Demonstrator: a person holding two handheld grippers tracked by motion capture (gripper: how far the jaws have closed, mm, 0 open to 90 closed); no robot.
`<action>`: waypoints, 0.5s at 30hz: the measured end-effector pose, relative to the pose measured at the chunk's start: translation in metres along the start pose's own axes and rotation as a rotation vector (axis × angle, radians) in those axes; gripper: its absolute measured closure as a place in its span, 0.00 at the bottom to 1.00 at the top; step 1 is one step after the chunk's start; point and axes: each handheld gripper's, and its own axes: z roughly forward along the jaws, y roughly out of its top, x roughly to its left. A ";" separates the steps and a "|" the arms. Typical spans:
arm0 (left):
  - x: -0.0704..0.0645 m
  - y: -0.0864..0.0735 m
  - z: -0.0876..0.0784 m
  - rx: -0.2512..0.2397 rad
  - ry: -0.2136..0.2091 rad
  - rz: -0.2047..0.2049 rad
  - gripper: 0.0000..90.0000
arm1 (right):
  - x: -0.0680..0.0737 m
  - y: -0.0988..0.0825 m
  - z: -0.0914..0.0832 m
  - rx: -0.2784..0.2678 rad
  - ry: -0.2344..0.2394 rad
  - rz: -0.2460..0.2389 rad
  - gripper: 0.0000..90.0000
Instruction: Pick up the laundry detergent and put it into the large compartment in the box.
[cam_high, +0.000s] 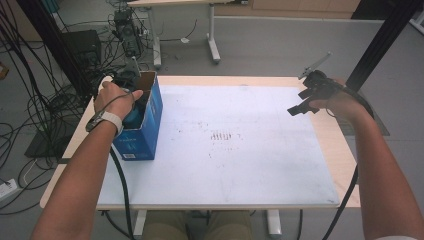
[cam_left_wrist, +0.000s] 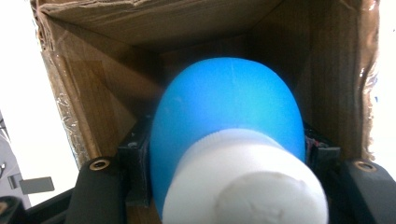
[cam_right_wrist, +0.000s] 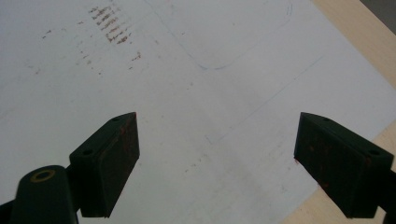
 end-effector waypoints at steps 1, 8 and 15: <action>0.000 0.000 0.000 0.001 0.000 0.000 0.41 | 0.000 0.000 0.000 0.001 -0.001 -0.001 0.16; 0.001 0.001 0.000 0.003 0.000 -0.001 0.38 | 0.000 0.000 -0.001 -0.001 -0.002 0.001 0.16; 0.002 -0.001 0.000 -0.005 -0.011 0.006 0.34 | 0.001 -0.001 -0.003 -0.001 -0.006 0.003 0.16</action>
